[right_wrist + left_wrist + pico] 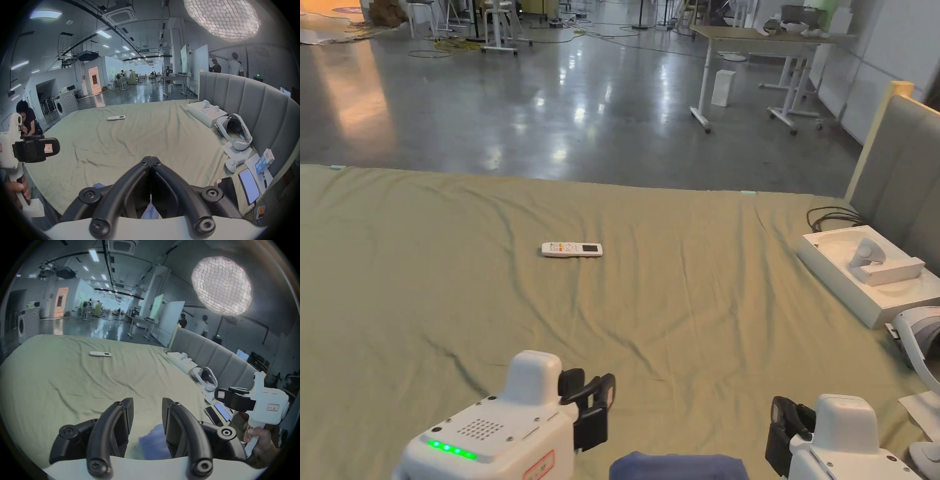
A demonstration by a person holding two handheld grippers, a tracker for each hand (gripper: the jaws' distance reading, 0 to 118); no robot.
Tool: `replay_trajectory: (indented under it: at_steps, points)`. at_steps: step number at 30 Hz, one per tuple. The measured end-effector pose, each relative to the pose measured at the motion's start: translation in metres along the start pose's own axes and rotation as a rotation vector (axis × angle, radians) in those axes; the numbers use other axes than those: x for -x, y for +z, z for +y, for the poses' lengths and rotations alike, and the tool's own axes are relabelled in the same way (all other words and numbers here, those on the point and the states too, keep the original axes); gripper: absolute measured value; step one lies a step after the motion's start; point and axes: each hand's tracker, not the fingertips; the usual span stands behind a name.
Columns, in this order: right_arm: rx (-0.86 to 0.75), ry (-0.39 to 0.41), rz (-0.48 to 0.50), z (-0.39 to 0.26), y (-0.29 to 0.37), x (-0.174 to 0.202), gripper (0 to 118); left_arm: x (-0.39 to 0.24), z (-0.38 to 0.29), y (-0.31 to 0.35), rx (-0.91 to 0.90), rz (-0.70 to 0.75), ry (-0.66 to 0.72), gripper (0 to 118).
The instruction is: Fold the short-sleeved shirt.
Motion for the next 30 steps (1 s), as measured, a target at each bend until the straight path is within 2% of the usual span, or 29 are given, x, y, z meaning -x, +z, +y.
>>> replay_trajectory:
  at_steps: [3, 8, 12, 13, 14, 15, 18, 21, 30]
  points:
    - [-0.038, 0.011, 0.009, 0.001, -0.001, 0.008, 0, 0.018, -0.002, 0.014, -0.039, 0.058, 0.054, 32]
    - [-0.117, 0.023, 0.005, 0.002, 0.0, 0.019, 0, 0.034, -0.006, 0.037, -0.142, 0.28, -0.089, 28]
    - [-0.154, 0.021, 0.003, 0.002, 0.002, 0.026, 0, 0.047, -0.011, 0.055, -0.163, 0.295, -0.084, 27]
    - [-0.157, 0.02, 0.003, 0.002, 0.003, 0.027, 0, 0.047, -0.012, 0.061, -0.182, 0.312, -0.084, 24]
    - [-0.158, 0.019, 0.006, 0.002, 0.003, 0.028, 0, 0.047, -0.012, 0.065, -0.191, 0.367, -0.097, 9]
    - [-0.159, 0.02, 0.01, 0.002, 0.004, 0.029, 0, 0.046, -0.012, 0.068, -0.204, 0.419, -0.122, 4]
    - [-0.162, 0.028, 0.015, 0.001, 0.005, 0.033, 0, 0.049, -0.015, 0.074, -0.2, 0.398, -0.135, 3]
    - [-0.168, 0.049, 0.014, 0.001, 0.006, 0.037, 0, 0.048, -0.015, 0.081, -0.234, 0.46, -0.194, 3]
    - [-0.133, 0.063, 0.022, -0.013, 0.008, 0.041, 0, 0.052, -0.01, 0.083, -0.264, 0.464, -0.134, 3]
